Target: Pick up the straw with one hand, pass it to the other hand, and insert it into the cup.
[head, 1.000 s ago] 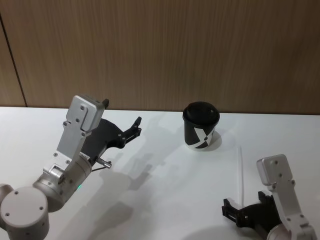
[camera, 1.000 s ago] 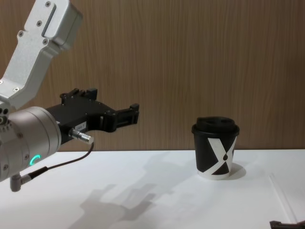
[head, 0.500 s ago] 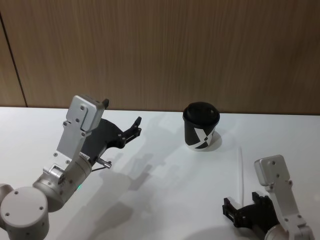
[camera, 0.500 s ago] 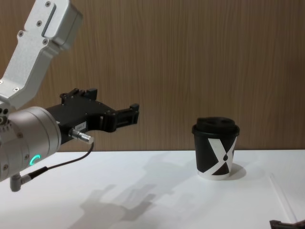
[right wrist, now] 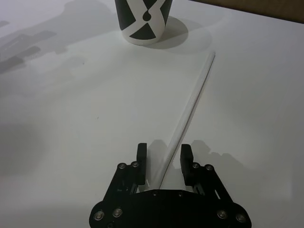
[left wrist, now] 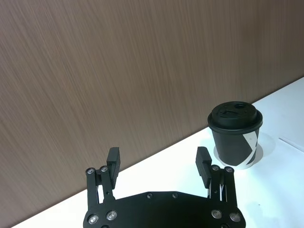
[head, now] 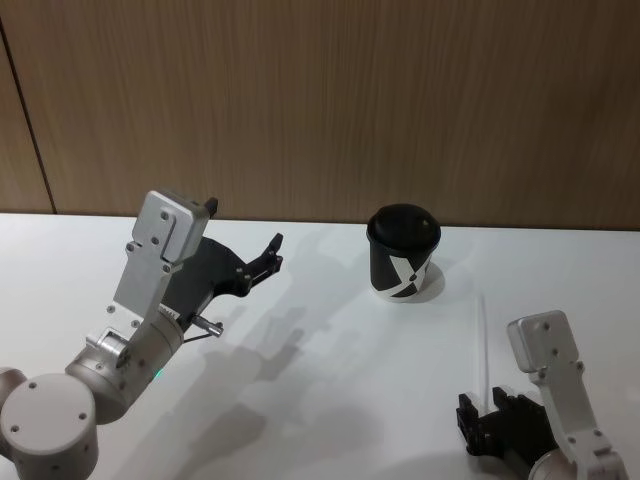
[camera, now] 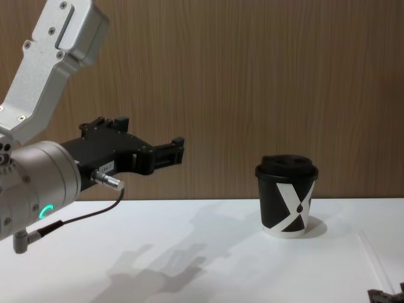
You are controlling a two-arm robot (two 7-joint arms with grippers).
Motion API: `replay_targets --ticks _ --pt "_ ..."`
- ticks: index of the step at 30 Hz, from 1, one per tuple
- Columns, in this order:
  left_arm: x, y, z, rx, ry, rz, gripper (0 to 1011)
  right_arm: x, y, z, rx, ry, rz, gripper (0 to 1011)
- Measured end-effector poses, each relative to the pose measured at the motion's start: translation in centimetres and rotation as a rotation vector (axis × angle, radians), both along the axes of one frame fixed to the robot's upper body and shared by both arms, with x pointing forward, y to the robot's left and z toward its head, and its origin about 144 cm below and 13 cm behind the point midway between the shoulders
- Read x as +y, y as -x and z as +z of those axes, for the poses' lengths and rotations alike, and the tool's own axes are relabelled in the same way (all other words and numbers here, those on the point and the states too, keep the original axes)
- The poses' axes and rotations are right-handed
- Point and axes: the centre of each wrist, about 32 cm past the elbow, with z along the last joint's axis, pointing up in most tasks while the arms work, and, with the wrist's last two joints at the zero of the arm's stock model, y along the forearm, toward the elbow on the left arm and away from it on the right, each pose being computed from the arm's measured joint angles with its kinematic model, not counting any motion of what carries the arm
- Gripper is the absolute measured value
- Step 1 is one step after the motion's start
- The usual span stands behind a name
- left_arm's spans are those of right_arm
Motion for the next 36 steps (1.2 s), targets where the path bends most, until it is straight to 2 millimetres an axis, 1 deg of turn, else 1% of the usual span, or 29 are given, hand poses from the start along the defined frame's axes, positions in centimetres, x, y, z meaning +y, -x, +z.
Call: replay_targets --ticks 1,3,4,6,7,9,10,11,12,17,21,36 --pt "0.0 0.0 0.0 0.0 0.0 0.0 1000 0.0 0.0 -0.01 0.0 0.0 0.0 430" --pt "0.0 0.0 0.0 0.0 0.0 0.0 1000 0.0 0.0 -0.02 0.001 0.001 0.0 395" --pt "0.0 0.0 0.0 0.0 0.0 0.0 1000 0.0 0.0 -0.02 0.001 0.001 -0.001 342" --pt "0.0 0.0 0.0 0.0 0.0 0.0 1000 0.0 0.0 -0.03 0.002 0.001 -0.001 309" --pt "0.0 0.0 0.0 0.0 0.0 0.0 1000 0.0 0.0 -0.03 0.002 0.001 -0.001 250" --pt "0.0 0.0 0.0 0.0 0.0 0.0 1000 0.0 0.0 -0.04 0.003 0.002 -0.001 195" --pt "0.0 0.0 0.0 0.0 0.0 0.0 1000 0.0 0.0 -0.04 0.003 0.002 -0.001 147" --pt "0.0 0.0 0.0 0.0 0.0 0.0 1000 0.0 0.0 -0.04 0.003 0.002 -0.001 131" --pt "0.0 0.0 0.0 0.0 0.0 0.0 1000 0.0 0.0 -0.04 0.003 0.002 -0.002 77" --pt "0.0 0.0 0.0 0.0 0.0 0.0 1000 0.0 0.0 -0.04 0.003 0.003 -0.002 21" --pt "0.0 0.0 0.0 0.0 0.0 0.0 1000 0.01 0.0 -0.04 0.003 0.003 -0.002 6" --pt "0.0 0.0 0.0 0.0 0.0 0.0 1000 0.0 -0.01 -0.02 0.002 0.002 -0.001 6"
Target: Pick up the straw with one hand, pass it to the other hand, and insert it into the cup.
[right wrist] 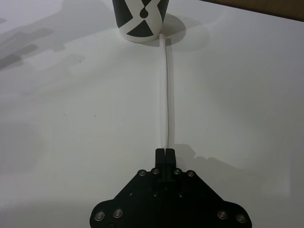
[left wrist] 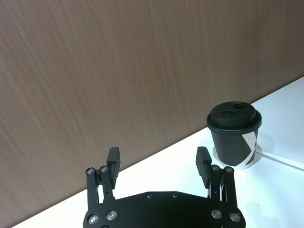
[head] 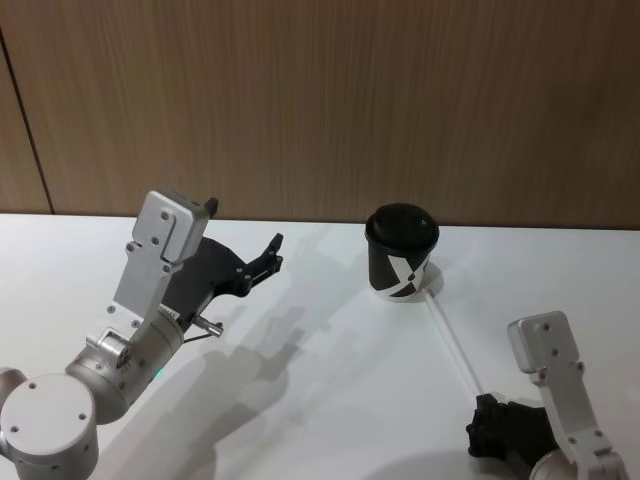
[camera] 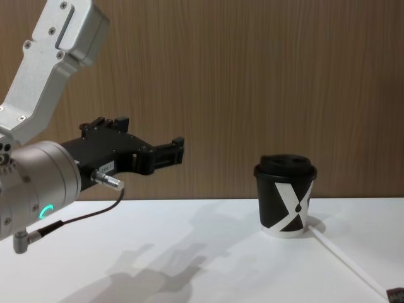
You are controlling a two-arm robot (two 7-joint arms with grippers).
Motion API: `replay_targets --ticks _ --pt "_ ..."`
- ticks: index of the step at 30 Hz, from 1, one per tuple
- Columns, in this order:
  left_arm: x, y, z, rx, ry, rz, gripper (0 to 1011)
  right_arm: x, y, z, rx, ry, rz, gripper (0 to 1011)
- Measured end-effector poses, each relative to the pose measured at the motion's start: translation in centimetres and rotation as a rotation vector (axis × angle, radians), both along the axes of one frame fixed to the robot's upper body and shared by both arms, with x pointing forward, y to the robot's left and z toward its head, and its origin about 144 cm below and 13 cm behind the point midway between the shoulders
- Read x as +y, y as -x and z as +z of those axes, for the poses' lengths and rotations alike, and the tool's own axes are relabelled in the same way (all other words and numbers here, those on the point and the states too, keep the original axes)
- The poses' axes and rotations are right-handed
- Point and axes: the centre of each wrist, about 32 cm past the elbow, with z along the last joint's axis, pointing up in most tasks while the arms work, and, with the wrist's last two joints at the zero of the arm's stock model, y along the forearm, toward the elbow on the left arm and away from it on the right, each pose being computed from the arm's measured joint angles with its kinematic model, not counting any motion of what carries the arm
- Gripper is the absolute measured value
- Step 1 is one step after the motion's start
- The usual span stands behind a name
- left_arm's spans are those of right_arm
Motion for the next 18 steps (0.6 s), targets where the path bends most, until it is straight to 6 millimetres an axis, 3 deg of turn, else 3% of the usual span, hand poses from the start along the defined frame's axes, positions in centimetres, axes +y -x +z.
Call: replay_targets --ticks 8,18 --pt "0.0 0.0 0.0 0.0 0.0 0.0 1000 -0.6 0.0 0.0 -0.031 -0.003 -0.007 6" --pt "0.0 0.0 0.0 0.0 0.0 0.0 1000 -2.9 -0.5 -0.3 -0.14 -0.013 -0.034 6"
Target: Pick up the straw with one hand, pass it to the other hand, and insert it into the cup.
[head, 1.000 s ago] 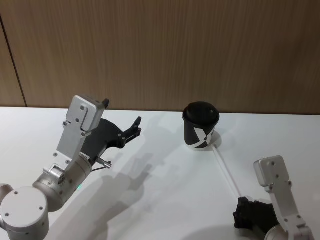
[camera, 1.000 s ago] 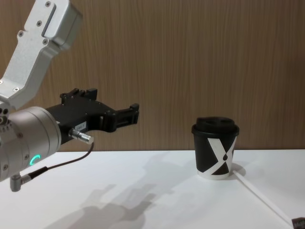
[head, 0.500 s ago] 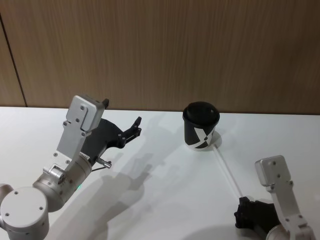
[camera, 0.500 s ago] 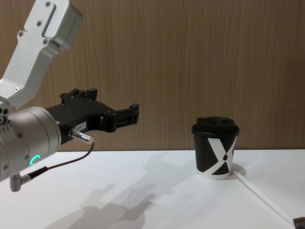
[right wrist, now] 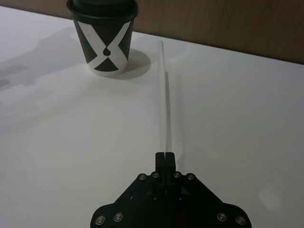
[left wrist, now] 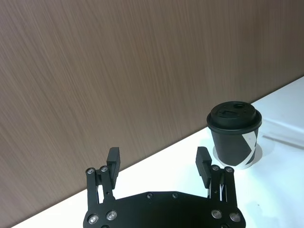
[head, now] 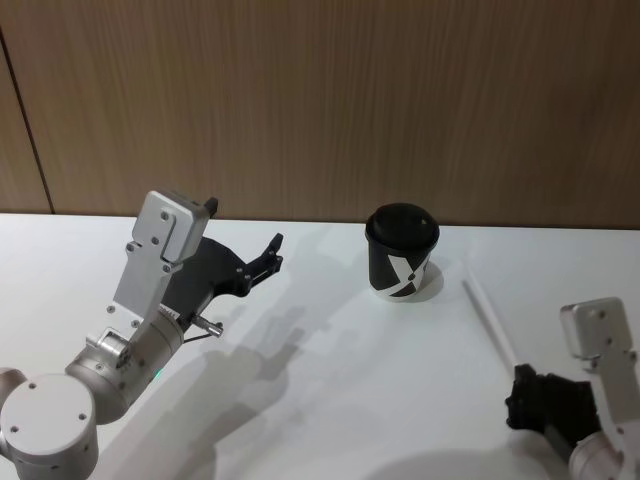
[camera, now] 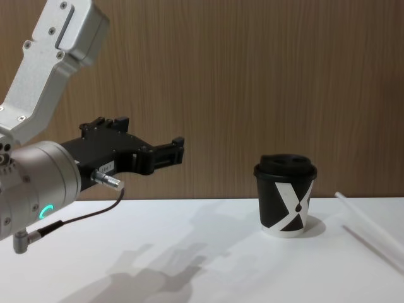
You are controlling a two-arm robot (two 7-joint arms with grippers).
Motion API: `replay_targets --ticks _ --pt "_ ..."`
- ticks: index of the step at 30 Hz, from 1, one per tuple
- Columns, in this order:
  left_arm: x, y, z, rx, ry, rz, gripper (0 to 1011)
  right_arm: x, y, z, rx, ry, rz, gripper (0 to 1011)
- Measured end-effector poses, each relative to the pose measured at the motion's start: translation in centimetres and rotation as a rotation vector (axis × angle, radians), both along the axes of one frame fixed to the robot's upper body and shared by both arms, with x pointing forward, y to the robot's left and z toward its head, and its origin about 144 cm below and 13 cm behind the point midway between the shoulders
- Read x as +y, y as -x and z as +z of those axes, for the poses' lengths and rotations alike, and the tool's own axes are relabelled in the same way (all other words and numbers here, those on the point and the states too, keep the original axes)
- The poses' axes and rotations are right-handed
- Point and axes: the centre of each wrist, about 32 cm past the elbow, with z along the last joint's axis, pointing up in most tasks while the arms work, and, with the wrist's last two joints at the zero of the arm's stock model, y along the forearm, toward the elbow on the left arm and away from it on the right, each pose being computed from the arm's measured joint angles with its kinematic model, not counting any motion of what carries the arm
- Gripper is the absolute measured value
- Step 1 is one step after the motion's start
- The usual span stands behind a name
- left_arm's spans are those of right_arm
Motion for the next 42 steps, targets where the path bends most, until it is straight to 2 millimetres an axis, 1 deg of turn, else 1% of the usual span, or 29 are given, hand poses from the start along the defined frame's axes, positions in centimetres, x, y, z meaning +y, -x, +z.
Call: replay_targets --ticks 5,22,31,42 --pt "0.0 0.0 0.0 0.0 0.0 0.0 1000 -1.2 -0.5 0.0 -0.057 0.004 -0.006 6" --pt "0.0 0.0 0.0 0.0 0.0 0.0 1000 -4.1 -1.9 0.9 -0.271 0.08 0.054 6" --pt "0.0 0.0 0.0 0.0 0.0 0.0 1000 -5.9 -2.7 1.9 -0.417 0.146 0.163 6" --pt "0.0 0.0 0.0 0.0 0.0 0.0 1000 -7.4 -3.7 3.1 -0.547 0.188 0.321 6"
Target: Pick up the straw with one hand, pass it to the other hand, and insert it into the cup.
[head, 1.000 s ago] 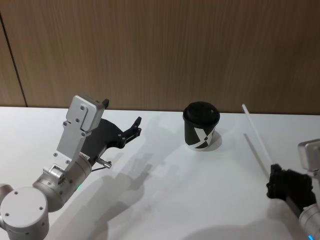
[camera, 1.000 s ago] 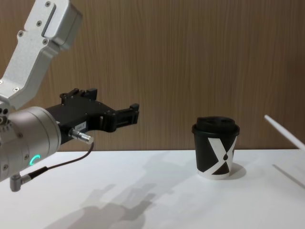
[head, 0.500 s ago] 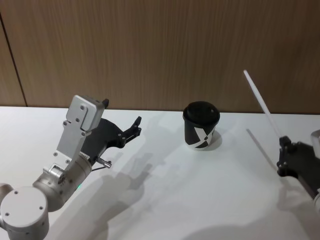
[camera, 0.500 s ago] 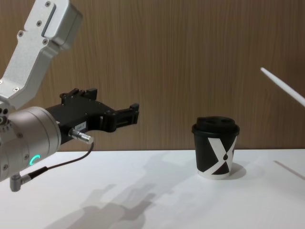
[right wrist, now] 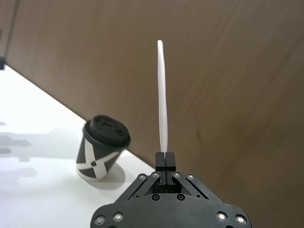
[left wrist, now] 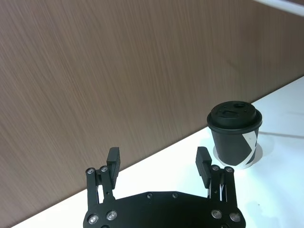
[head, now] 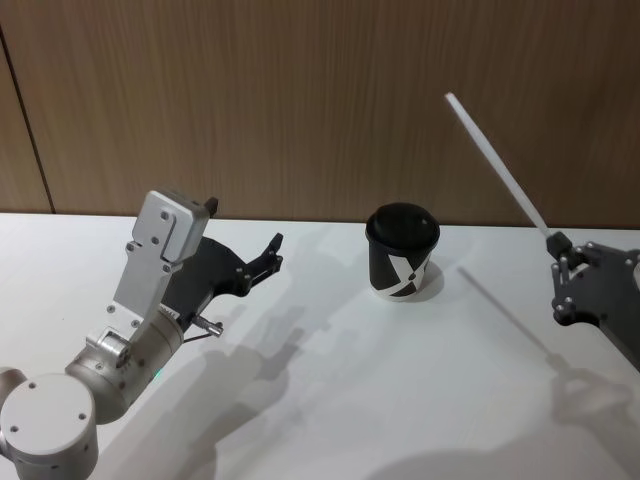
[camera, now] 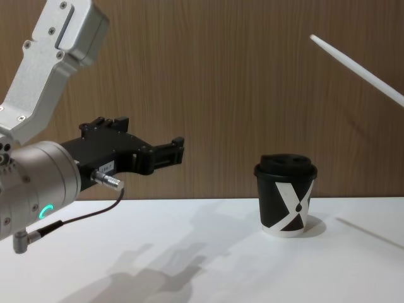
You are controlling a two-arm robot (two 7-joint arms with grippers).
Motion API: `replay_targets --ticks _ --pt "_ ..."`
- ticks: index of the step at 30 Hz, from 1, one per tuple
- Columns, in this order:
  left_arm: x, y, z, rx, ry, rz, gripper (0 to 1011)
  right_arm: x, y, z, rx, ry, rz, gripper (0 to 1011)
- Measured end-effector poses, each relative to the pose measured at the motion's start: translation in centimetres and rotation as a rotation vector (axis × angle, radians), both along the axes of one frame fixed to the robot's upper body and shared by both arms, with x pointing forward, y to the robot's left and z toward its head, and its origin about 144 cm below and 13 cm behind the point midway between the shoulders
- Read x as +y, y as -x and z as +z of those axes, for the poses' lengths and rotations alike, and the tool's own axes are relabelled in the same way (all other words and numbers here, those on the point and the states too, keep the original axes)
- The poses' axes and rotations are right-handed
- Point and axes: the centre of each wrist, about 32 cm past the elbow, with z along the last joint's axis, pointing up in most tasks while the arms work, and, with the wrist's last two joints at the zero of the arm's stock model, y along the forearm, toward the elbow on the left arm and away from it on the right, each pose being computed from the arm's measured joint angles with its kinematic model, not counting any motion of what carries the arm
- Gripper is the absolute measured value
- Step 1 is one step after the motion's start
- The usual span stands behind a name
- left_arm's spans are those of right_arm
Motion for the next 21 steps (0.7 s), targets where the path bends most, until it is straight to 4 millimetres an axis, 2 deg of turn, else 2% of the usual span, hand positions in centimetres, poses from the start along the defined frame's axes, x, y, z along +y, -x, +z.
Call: replay_targets --ticks 21 --pt "0.0 0.0 0.0 0.0 0.0 0.0 1000 -0.8 -2.3 2.0 -0.129 0.05 0.33 6"
